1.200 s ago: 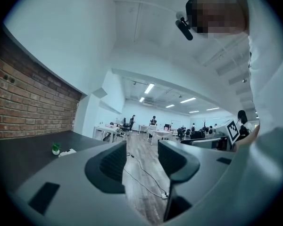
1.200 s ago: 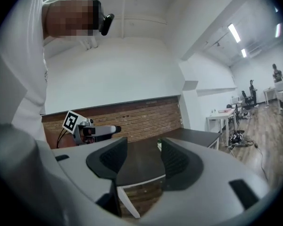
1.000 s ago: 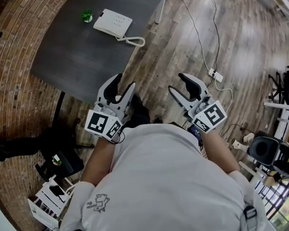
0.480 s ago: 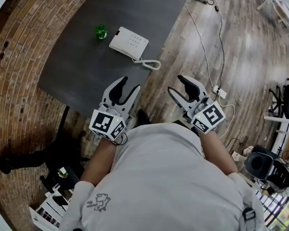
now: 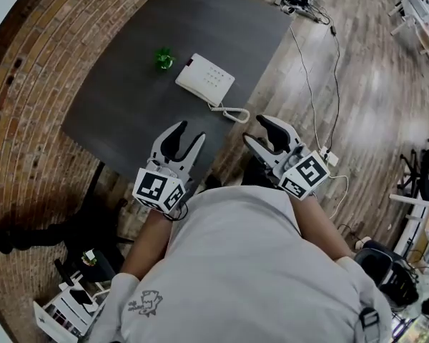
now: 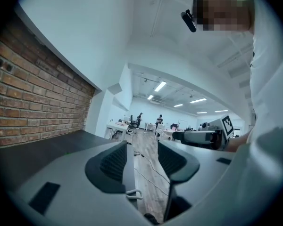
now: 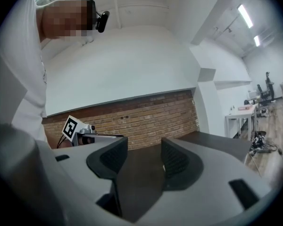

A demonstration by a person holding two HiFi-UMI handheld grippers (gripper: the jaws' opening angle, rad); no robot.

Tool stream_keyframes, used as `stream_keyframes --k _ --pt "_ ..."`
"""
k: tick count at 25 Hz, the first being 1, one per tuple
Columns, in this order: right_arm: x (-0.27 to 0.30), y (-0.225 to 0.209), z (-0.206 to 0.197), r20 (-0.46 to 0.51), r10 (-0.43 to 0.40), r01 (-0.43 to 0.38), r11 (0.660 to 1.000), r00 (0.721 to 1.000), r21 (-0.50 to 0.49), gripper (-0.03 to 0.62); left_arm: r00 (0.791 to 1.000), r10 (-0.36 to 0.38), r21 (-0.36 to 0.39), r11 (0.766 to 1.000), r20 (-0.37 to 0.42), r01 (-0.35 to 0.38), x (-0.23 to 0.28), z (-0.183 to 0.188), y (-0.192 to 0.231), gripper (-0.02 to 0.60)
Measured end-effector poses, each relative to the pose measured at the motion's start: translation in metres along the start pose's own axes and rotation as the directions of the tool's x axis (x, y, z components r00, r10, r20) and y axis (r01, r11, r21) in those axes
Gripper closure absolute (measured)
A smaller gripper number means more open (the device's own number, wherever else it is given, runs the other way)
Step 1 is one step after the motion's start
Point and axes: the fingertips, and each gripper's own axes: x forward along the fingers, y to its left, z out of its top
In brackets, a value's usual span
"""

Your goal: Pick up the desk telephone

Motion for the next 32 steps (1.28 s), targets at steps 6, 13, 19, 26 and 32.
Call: stream_keyframes --k 6,13,19,26,32 --pt "0.04 -0.027 0.005 -0.009 0.115 -0.115 0.993 0.993 -0.013 0.378 0.994 0.107 -0.004 0.994 0.02 -0.106 0.017 0.007 0.029 0.371" --pt "0.081 -0.09 0.016 -0.039 0.258 -0.259 0.966 0.965 -0.016 0.378 0.967 0.254 -0.016 0.967 0.027 -0.253 0.063 0.017 0.054 0.371" --pt "0.105 -0.145 0.025 -0.095 0.388 -0.392 0.92 0.917 -0.024 0.381 0.918 0.395 -0.048 0.918 0.024 -0.393 0.107 0.022 0.064 0.372" --pt "0.115 -0.209 0.024 -0.154 0.503 -0.51 0.86 0.851 -0.006 0.391 0.85 0.526 -0.078 0.848 0.003 -0.525 0.153 0.011 0.064 0.371" --pt "0.126 -0.24 0.02 -0.178 0.572 -0.578 0.816 0.801 0.021 0.399 0.799 0.599 -0.086 0.794 -0.056 -0.601 0.172 -0.009 0.066 0.372"
